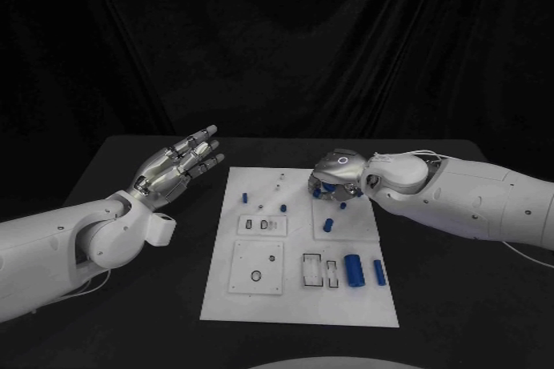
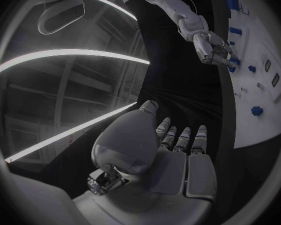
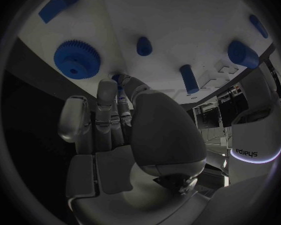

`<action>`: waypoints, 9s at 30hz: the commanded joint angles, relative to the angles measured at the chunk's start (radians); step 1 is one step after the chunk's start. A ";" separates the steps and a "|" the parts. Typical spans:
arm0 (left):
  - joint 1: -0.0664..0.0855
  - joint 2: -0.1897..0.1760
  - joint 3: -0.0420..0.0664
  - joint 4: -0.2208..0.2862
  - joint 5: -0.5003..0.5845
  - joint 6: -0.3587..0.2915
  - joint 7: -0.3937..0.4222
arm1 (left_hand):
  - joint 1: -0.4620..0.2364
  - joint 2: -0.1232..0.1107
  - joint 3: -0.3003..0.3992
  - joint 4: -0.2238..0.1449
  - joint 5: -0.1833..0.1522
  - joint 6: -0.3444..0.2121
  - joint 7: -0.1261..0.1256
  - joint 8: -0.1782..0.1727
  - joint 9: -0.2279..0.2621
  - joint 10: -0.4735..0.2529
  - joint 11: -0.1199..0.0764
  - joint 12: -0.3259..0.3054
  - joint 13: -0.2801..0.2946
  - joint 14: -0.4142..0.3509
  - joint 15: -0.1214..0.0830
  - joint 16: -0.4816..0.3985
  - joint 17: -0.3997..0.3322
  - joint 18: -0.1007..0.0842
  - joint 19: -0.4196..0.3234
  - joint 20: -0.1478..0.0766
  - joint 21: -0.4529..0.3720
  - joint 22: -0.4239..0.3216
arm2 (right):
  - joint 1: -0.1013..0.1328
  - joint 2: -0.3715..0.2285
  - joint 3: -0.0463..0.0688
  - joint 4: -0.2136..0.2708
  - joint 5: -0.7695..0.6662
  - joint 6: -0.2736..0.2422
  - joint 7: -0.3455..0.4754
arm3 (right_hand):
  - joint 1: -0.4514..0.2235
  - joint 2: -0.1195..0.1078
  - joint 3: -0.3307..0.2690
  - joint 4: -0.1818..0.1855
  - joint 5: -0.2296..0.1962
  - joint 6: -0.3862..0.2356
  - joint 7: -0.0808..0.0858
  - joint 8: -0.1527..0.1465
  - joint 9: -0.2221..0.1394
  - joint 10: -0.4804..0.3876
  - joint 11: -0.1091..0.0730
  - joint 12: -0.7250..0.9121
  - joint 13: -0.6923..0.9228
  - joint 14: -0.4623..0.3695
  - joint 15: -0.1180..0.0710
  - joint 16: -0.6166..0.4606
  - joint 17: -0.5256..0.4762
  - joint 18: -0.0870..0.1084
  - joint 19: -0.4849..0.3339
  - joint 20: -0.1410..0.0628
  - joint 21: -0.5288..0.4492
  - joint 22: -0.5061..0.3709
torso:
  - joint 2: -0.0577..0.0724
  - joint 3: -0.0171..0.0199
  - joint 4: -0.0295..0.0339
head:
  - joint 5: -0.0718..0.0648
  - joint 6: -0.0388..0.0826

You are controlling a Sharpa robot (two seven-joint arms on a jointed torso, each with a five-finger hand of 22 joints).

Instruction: Assemble the parts on the task board

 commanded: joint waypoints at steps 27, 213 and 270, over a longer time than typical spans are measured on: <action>0.002 -0.014 0.001 0.039 -0.001 -0.083 0.132 | -0.144 0.010 -0.124 0.071 -0.172 0.010 0.007 0.004 0.000 0.007 0.015 0.006 0.002 -0.006 -0.071 -0.004 -0.003 0.023 -0.028 -0.067 -0.018 -0.014 | 0.134 0.088 0.002 -0.030 0.090 0.005 -0.011 | -0.010 -0.004 0.016 0.029 -0.055 -0.018 0.000 -0.009 0.019 0.005 -0.001 -0.053 0.000 0.008 -0.001 0.007 0.008 -0.007 0.006 -0.004 0.008 0.016 | 0.028 -0.0095 0.0076 | 0.006 -0.021; -0.002 0.009 0.000 -0.018 -0.001 0.004 0.039 | -0.022 0.011 -0.050 0.063 -0.048 0.017 0.016 0.005 0.001 0.000 0.016 0.003 0.001 -0.006 -0.025 -0.004 -0.003 0.014 -0.027 -0.034 -0.016 -0.013 | 0.076 -0.145 0.002 0.097 0.263 0.063 -0.278 | -0.224 0.004 -0.206 0.168 -0.136 -0.199 -0.001 -0.066 -0.013 0.425 -0.048 1.400 1.506 0.184 -0.021 0.597 0.893 -0.048 0.127 -0.023 0.123 0.245 | 0.038 -0.0267 0.0213 | -0.037 -0.010; -0.005 0.011 0.000 -0.022 -0.001 0.027 0.023 | -0.020 0.011 -0.044 0.064 -0.047 0.030 0.023 0.008 0.003 -0.001 0.016 0.003 0.001 -0.006 -0.019 -0.004 -0.003 0.011 -0.027 -0.030 -0.016 -0.013 | 0.065 -0.130 0.002 0.121 0.263 0.023 -0.257 | -0.154 0.012 -0.088 0.018 0.307 -0.276 -0.018 0.424 0.355 0.425 -0.051 1.400 1.506 0.186 -0.021 0.600 0.904 -0.049 0.130 -0.022 0.118 0.270 | 0.037 -0.0271 0.0183 | -0.027 -0.011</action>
